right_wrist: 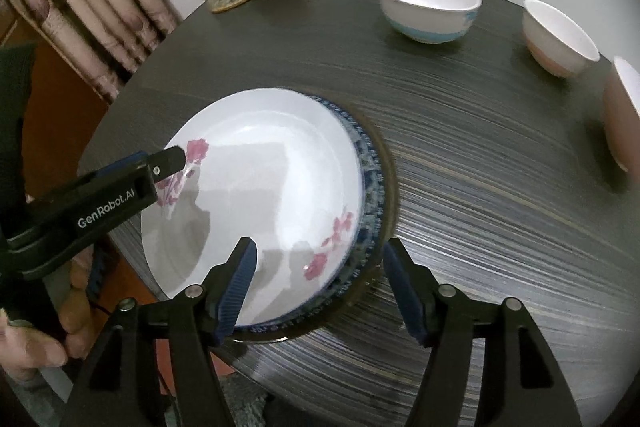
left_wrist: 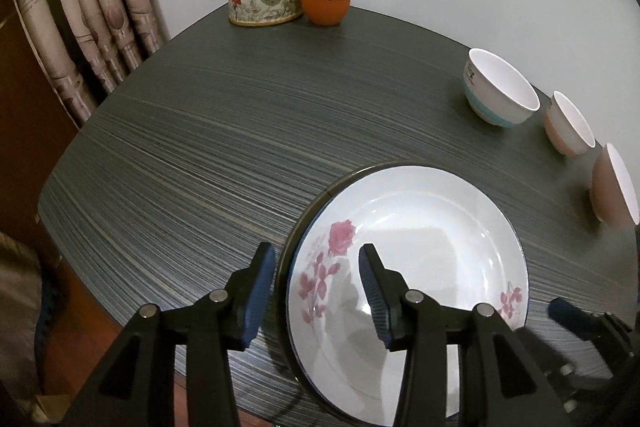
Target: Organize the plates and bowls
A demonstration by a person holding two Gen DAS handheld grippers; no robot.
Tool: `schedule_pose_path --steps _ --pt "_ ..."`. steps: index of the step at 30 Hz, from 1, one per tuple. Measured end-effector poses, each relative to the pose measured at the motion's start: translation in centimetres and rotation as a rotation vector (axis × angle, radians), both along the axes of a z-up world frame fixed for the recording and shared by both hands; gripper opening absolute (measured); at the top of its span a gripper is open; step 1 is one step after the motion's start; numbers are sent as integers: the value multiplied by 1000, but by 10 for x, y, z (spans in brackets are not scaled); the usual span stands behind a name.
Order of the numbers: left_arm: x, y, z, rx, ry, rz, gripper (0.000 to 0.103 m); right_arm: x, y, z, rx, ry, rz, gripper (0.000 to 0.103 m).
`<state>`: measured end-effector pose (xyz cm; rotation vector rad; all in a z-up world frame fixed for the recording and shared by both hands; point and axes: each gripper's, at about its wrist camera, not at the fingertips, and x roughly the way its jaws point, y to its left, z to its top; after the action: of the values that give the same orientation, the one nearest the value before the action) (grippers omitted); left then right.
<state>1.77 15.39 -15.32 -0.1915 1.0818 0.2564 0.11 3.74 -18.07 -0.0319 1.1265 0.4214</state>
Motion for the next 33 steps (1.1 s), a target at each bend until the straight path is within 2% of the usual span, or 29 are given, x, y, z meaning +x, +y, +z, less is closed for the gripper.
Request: schedule_pose_path --steps 4,7,11,18,20,23,26,33 --pt "-1 -1 -1 1 4 1 46 -2 -31 4 33 -18 -64 67" --pt "-2 -1 -1 -4 10 -4 53 0 -58 6 37 -18 -133 67" --pt "-3 -2 -3 -2 22 -10 53 2 -100 7 50 -25 -222 67" --pt "-7 -7 5 -8 -27 -10 59 3 -168 6 50 -27 -353 68" --pt "-9 -5 8 18 -50 9 59 0 -185 5 69 -21 -386 68" --pt "-12 0 11 12 -61 59 59 -2 -211 3 105 -21 -448 68" --pt "-16 -2 12 12 -39 81 59 -6 -234 3 130 -23 -495 68" --pt "-15 -40 31 9 -16 13 59 -15 -278 8 163 -33 -546 69"
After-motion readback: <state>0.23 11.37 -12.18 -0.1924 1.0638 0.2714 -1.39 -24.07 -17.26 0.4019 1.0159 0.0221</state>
